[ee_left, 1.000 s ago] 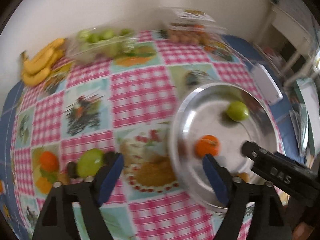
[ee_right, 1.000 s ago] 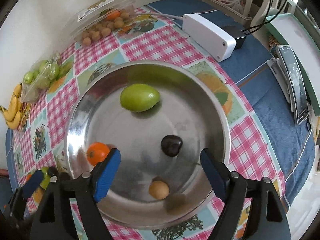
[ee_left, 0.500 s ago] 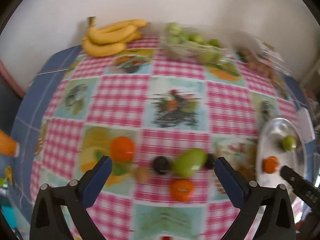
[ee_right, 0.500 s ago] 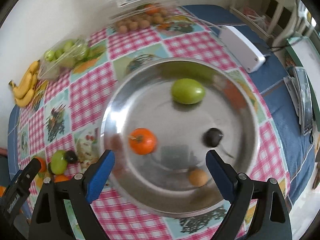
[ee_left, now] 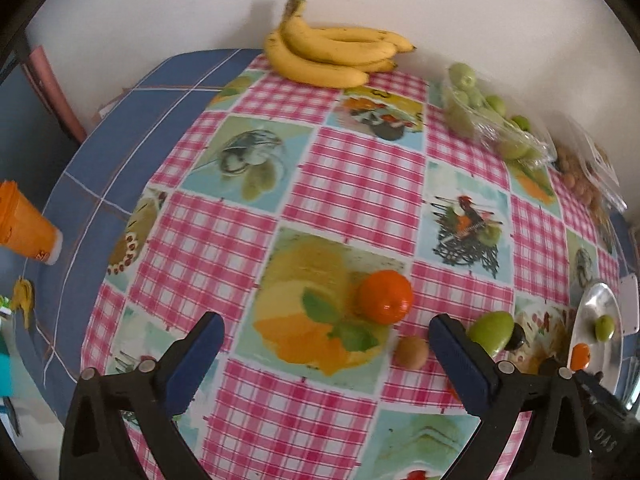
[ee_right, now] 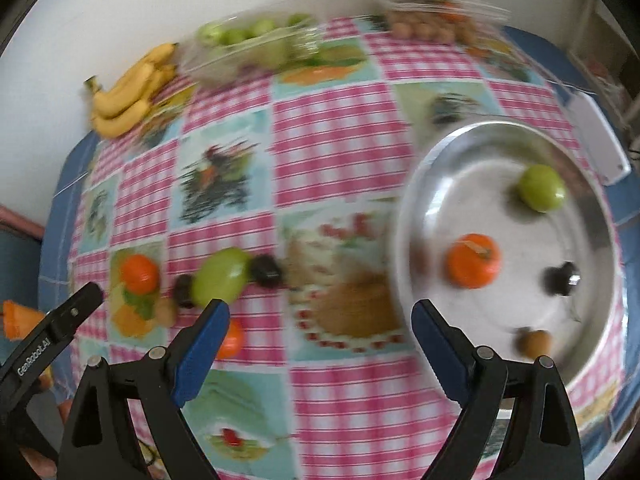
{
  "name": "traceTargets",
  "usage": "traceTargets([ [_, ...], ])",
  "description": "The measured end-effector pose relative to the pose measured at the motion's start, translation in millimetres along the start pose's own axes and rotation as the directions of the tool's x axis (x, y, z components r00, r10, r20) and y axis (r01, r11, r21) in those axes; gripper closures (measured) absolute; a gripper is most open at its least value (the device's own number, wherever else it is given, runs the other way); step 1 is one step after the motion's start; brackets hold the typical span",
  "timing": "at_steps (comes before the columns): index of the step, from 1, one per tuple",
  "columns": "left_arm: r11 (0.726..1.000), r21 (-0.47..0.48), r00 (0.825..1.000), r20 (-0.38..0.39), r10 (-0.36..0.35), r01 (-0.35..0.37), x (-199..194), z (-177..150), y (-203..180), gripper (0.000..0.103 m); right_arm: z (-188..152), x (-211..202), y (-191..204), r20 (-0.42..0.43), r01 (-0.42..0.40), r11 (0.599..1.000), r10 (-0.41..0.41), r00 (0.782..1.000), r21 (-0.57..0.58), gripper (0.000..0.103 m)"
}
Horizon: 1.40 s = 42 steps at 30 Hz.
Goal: Organize fruits
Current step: 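Grasp another orange tomato with the right tool while the left tool approaches a kiwi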
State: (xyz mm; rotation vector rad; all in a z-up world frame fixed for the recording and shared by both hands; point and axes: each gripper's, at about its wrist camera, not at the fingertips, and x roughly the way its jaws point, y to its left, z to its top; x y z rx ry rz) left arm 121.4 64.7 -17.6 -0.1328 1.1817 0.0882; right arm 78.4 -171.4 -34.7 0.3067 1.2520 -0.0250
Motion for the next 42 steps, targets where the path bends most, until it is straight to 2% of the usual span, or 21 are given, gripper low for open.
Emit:
traceTargets([
  [5,0.996,-0.082,1.0,0.007,-0.023,0.023,2.5,2.3,15.4,0.0,-4.0,11.1,27.6,-0.013,-0.021,0.998,0.021,1.0,-0.056,0.01],
  [11,0.998,-0.044,0.997,-0.066,-0.05,0.047,22.3,-1.6,2.4,0.0,-8.8,30.1,43.0,-0.046,-0.007,0.996,0.003,0.999,-0.092,0.01],
  [16,0.996,-0.055,0.988,-0.132,-0.075,0.068,40.1,-7.2,-7.0,0.0,-11.5,47.6,49.6,-0.075,0.019,0.994,-0.027,0.997,-0.11,0.01],
  [24,0.996,-0.02,0.981,-0.17,-0.093,0.09,54.8,-15.9,-25.9,0.002,-16.9,68.5,63.0,-0.093,0.055,0.989,-0.068,0.993,-0.14,0.01],
  [26,0.995,-0.013,0.98,-0.173,-0.096,0.095,56.4,-16.3,-28.6,0.006,-18.5,71.5,67.3,-0.091,0.063,0.987,-0.077,0.993,-0.151,0.01],
  [33,0.995,0.006,0.976,-0.191,-0.1,0.103,63.3,-22.4,-38.4,0.012,-25.2,75.2,78.4,-0.089,0.064,0.983,-0.08,0.993,-0.171,0.01],
  [35,0.994,0.014,0.976,-0.193,-0.1,0.105,63.8,-24.2,-39.0,0.019,-25.2,74.5,77.5,-0.089,0.058,0.984,-0.074,0.993,-0.166,0.01],
  [39,0.992,0.028,0.975,-0.193,-0.112,0.12,66.6,-24.7,-42.0,0.022,-25.2,73.3,71.2,-0.088,0.051,0.985,-0.066,0.994,-0.164,0.01],
  [42,0.991,0.037,0.974,-0.193,-0.116,0.126,65.7,-25.0,-43.8,0.03,-22.9,71.4,60.8,-0.082,0.044,0.988,-0.057,0.995,-0.15,0.01],
])
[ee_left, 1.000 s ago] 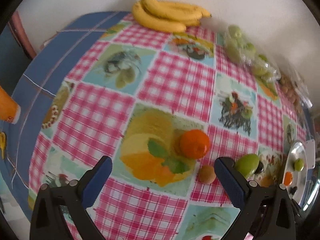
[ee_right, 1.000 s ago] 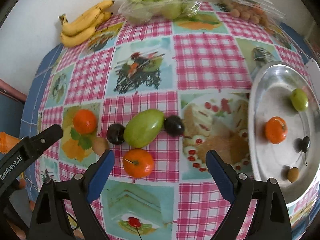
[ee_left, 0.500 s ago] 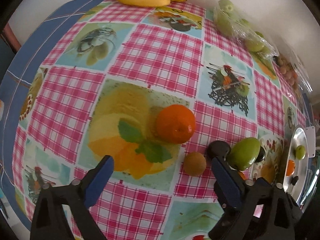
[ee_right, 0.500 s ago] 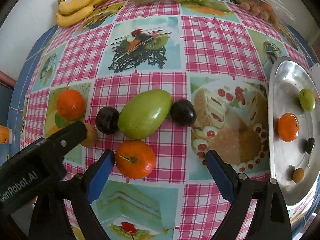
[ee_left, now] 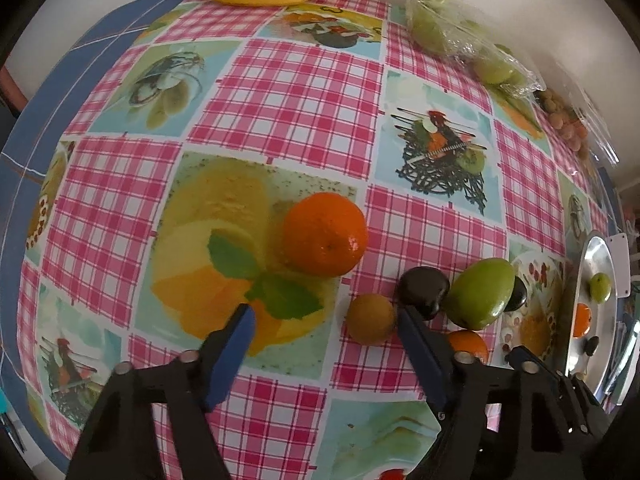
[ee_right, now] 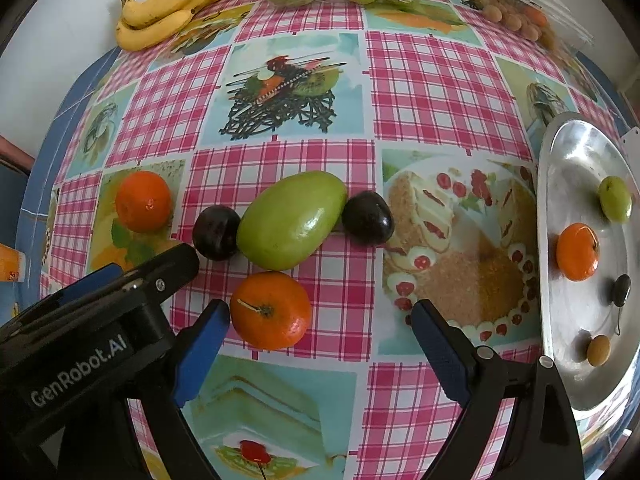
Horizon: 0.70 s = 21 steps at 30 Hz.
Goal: Organize fruits
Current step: 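Grasp another orange tomato with the right tool while the left tool approaches a kiwi, then grasp the kiwi with the left tool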
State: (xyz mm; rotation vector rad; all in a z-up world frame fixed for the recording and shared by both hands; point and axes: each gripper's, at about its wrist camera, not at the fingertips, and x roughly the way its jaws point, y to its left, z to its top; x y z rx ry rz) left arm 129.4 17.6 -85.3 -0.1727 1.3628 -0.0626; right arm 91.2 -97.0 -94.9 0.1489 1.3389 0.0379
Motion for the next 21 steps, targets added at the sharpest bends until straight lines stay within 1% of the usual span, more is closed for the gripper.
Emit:
traceTargets([
  [3,1.0,0.007,1.0,0.004,-0.011,0.011,-1.2,-0.4,-0.1,0.035,0.7,-2.9,-3.3,0.011,-0.003,1.0,0.003,1.0,0.005,0.012],
  [4,1.0,0.009,1.0,0.005,-0.013,0.012,-1.2,1.1,-1.0,0.039,0.0,-3.4,-3.2,0.016,-0.009,1.0,0.009,1.0,0.001,0.013],
  [5,1.0,0.012,1.0,0.006,-0.015,0.015,-1.3,1.3,-1.6,0.045,0.2,-4.8,-4.0,0.02,-0.014,1.0,0.014,1.0,-0.003,0.016],
  [6,1.0,0.017,1.0,0.008,-0.02,0.02,-1.6,1.3,-2.5,0.048,0.1,-8.2,-6.3,0.025,-0.022,1.0,0.022,0.999,-0.007,0.022],
  [7,1.0,0.019,1.0,0.009,-0.023,0.023,-1.9,1.6,-3.5,0.053,0.2,-10.0,-5.8,0.031,-0.032,0.999,0.033,0.999,-0.009,0.026],
  [9,0.999,0.028,1.0,0.011,-0.027,0.027,-3.2,1.8,-3.6,0.058,0.1,-13.3,-4.5,0.036,-0.067,0.998,0.067,0.997,-0.013,0.045],
  [10,0.999,0.029,0.999,0.012,-0.033,0.033,-3.6,1.6,-3.8,0.064,-0.3,-14.2,-3.9,0.034,-0.094,0.995,0.095,0.995,-0.015,0.05],
  [11,0.999,0.028,0.999,0.012,-0.045,0.045,-3.7,1.5,-4.0,0.07,-0.7,-15.1,-3.0,0.032,-0.114,0.993,0.114,0.993,-0.017,0.06],
  [12,0.998,0.027,0.999,0.011,-0.052,0.051,-3.6,1.2,-4.2,0.072,-1.0,-16.2,-1.8,0.031,-0.121,0.992,0.122,0.992,-0.022,0.065],
  [13,0.998,0.027,0.998,0.01,-0.06,0.06,-3.8,1.1,-4.2,0.076,-1.6,-18.4,1.3,0.033,-0.107,0.994,0.108,0.994,-0.03,0.065],
  [14,0.998,0.028,0.998,0.011,-0.061,0.061,-4.0,0.6,-3.9,0.076,-2.4,-19.4,2.0,0.036,-0.094,0.995,0.096,0.995,-0.038,0.065],
  [17,0.998,0.029,0.998,0.019,-0.052,0.051,-6.5,-0.1,-5.0,0.076,-3.2,-22.7,0.2,0.034,-0.118,0.993,0.119,0.992,-0.03,0.065],
  [21,0.998,0.02,0.997,0.029,-0.065,0.064,-13.1,-0.4,-0.3,0.076,-5.1,-31.1,-2.8,0.051,-0.126,0.992,0.127,0.991,-0.025,0.065],
])
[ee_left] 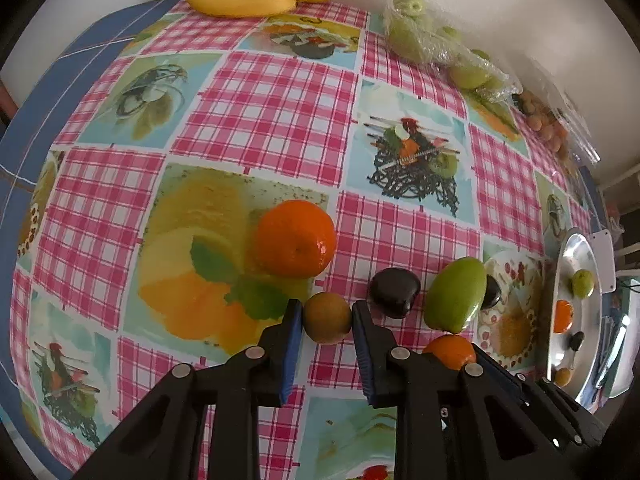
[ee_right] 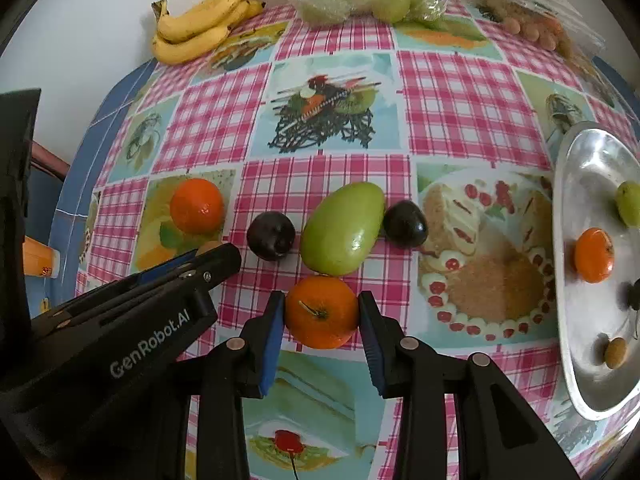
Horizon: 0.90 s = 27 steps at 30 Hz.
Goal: Organize fruits
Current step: 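Grasp the kiwi with the left tool, then carry the kiwi in the left tool while the right tool carries the tomato to the plate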
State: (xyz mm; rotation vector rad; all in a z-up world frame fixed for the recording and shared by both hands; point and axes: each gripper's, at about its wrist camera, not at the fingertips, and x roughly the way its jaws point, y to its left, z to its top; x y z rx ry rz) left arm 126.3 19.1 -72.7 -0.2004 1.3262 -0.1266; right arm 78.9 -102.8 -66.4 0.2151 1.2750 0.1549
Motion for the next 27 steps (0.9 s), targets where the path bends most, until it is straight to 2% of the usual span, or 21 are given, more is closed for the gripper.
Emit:
traceTargets([
  [8,1.0,0.006,0.995,0.095,-0.021,0.02,-40.4,7.0,-3.6,0.076,1.1,-38.2,-8.8,0.07,-0.037,0.999,0.036,0.997,0.023,0.065],
  [14,1.0,0.008,0.989,0.144,-0.031,0.031,-62.0,10.1,-3.7,0.076,4.0,-60.2,-15.7,0.107,-0.035,0.998,0.03,0.994,0.048,0.065],
  [21,0.999,0.012,0.985,0.17,-0.041,0.039,-71.1,7.8,-10.4,0.076,1.7,-71.4,-37.4,0.118,-0.033,0.995,0.022,0.993,0.095,0.065],
  [27,0.999,0.02,0.984,0.171,-0.042,0.039,-71.9,6.3,-17.9,0.076,-1.6,-73.8,-73.4,0.107,-0.014,0.982,-0.006,0.994,0.189,0.065],
])
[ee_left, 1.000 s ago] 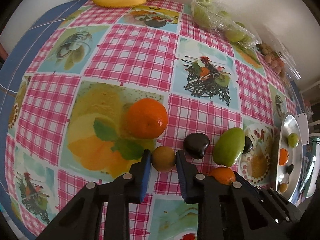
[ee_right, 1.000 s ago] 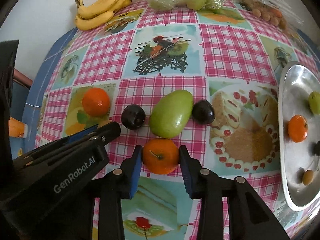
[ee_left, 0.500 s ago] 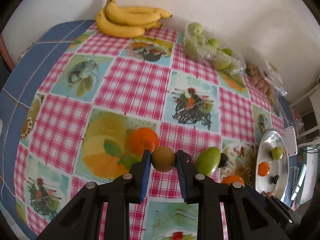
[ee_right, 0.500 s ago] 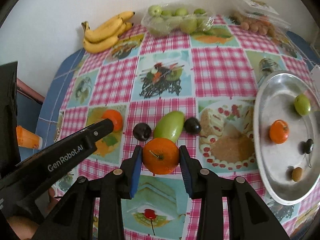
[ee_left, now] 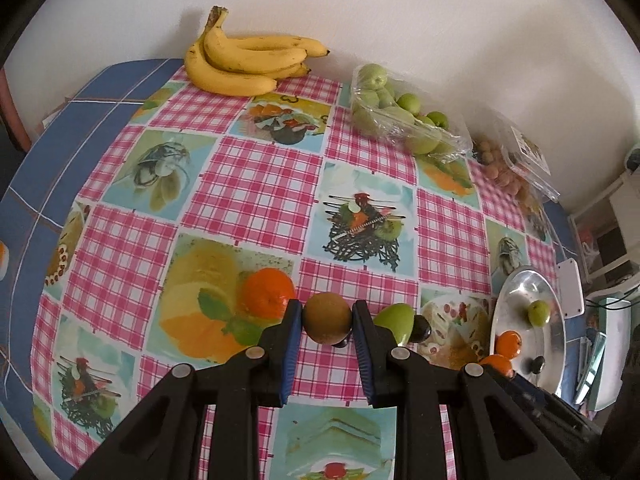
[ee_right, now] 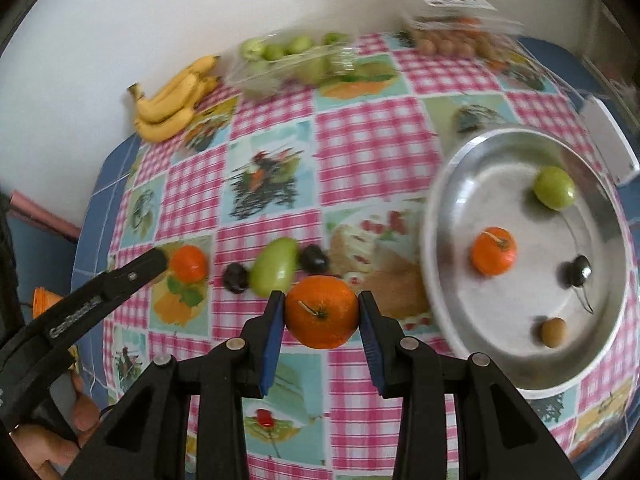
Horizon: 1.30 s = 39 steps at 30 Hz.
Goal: Organize fruits
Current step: 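Carry the kiwi in the left tool while the right tool carries the tomato to the plate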
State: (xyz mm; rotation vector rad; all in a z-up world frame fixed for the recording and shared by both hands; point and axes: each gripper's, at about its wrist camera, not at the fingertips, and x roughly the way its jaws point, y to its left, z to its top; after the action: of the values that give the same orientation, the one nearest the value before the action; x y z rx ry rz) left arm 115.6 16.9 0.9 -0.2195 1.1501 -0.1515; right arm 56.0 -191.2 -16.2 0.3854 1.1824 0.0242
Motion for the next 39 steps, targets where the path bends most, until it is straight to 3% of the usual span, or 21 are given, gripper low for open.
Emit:
traceTargets([
  [9,0.999,0.042,1.0,-0.012,-0.019,0.019,4.8,-4.1,-26.2,0.076,-2.7,-9.0,-64.6,0.001,0.055,0.983,-0.056,0.998,0.175,0.065],
  [14,0.997,0.068,0.999,-0.019,-0.03,0.031,7.8,-8.2,-42.4,0.076,-3.4,-13.1,-95.3,0.002,0.045,0.965,-0.047,0.999,0.258,0.065],
  [22,0.983,0.173,0.997,-0.042,-0.063,0.069,11.9,-22.6,-88.8,0.076,-6.8,-20.6,-132.9,-0.001,0.078,0.939,-0.083,0.997,0.334,0.065],
  [29,0.95,0.293,0.993,-0.07,-0.095,0.111,14.2,-42.1,-137.8,0.076,-10.9,-28.6,-158.3,0.004,0.081,0.918,-0.09,0.996,0.387,0.065],
  [39,0.884,0.445,0.989,-0.103,-0.108,0.143,28.1,-69.5,-193.9,0.076,-13.7,-32.0,-163.5,0.001,0.086,0.914,-0.094,0.996,0.397,0.065],
])
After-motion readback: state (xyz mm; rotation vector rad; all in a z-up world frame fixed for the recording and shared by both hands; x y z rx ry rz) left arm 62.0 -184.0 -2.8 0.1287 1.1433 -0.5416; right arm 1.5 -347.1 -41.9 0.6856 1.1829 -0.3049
